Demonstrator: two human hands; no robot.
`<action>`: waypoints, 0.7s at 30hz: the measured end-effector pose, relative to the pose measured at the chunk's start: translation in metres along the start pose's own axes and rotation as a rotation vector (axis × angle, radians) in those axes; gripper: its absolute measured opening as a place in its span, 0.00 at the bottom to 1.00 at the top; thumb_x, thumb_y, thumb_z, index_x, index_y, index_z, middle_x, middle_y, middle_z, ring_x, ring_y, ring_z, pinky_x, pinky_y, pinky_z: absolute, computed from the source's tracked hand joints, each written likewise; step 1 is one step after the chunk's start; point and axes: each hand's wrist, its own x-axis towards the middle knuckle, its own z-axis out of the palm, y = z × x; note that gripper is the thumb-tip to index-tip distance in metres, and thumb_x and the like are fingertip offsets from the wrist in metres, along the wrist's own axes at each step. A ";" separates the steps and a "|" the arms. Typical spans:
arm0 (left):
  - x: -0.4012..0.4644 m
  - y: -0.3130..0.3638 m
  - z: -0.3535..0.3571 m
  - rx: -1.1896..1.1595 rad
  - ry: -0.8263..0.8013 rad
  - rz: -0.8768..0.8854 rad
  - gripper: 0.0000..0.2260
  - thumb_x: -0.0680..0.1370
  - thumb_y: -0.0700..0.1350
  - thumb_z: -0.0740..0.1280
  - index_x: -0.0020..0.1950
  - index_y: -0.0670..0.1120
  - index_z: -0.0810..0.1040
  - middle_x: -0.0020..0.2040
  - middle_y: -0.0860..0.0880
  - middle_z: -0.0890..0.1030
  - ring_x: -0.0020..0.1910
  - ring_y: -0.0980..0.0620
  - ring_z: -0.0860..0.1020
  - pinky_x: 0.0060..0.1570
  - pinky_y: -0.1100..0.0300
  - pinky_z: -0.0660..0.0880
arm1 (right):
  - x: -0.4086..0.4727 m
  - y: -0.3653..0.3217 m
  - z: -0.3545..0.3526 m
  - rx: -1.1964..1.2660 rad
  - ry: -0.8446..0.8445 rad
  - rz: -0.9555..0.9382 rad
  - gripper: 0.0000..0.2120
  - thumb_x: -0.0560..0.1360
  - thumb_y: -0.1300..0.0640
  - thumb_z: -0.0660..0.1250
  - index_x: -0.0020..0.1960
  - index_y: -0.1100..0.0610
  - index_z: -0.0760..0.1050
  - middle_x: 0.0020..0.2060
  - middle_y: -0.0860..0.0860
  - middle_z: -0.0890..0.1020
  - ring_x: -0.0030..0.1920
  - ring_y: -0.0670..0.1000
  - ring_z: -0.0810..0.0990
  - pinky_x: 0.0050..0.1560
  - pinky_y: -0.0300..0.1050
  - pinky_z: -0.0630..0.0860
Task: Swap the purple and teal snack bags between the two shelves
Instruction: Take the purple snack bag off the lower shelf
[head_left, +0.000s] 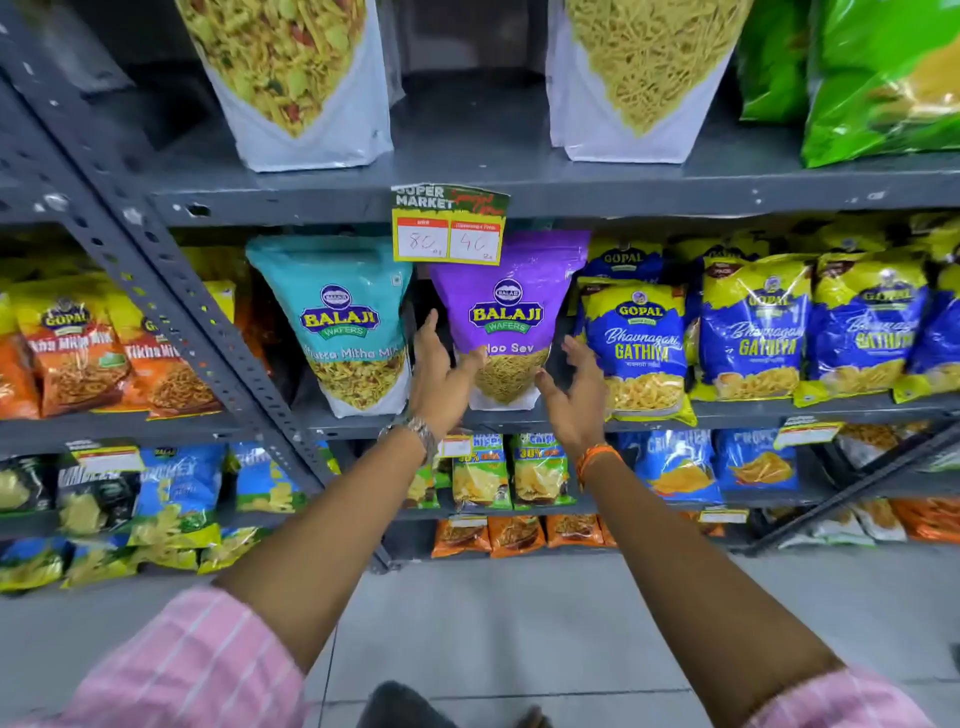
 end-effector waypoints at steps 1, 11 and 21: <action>0.008 -0.001 0.003 -0.031 0.013 -0.021 0.40 0.78 0.48 0.69 0.84 0.44 0.51 0.84 0.45 0.55 0.83 0.47 0.57 0.81 0.47 0.58 | 0.006 0.006 0.005 0.033 -0.040 0.041 0.35 0.73 0.48 0.72 0.76 0.56 0.65 0.74 0.55 0.72 0.75 0.57 0.69 0.75 0.63 0.67; 0.051 -0.015 0.016 -0.060 -0.016 -0.016 0.26 0.81 0.45 0.69 0.76 0.43 0.64 0.62 0.52 0.78 0.54 0.59 0.80 0.63 0.55 0.79 | 0.057 0.024 0.020 0.156 -0.337 0.144 0.45 0.65 0.64 0.81 0.75 0.59 0.61 0.66 0.57 0.78 0.66 0.55 0.78 0.68 0.59 0.77; 0.001 -0.026 0.023 -0.056 0.108 0.094 0.29 0.78 0.51 0.71 0.76 0.44 0.67 0.66 0.46 0.82 0.61 0.49 0.83 0.62 0.44 0.80 | 0.030 0.030 -0.005 0.127 -0.398 0.090 0.38 0.67 0.63 0.81 0.72 0.56 0.68 0.65 0.54 0.81 0.65 0.51 0.80 0.62 0.48 0.80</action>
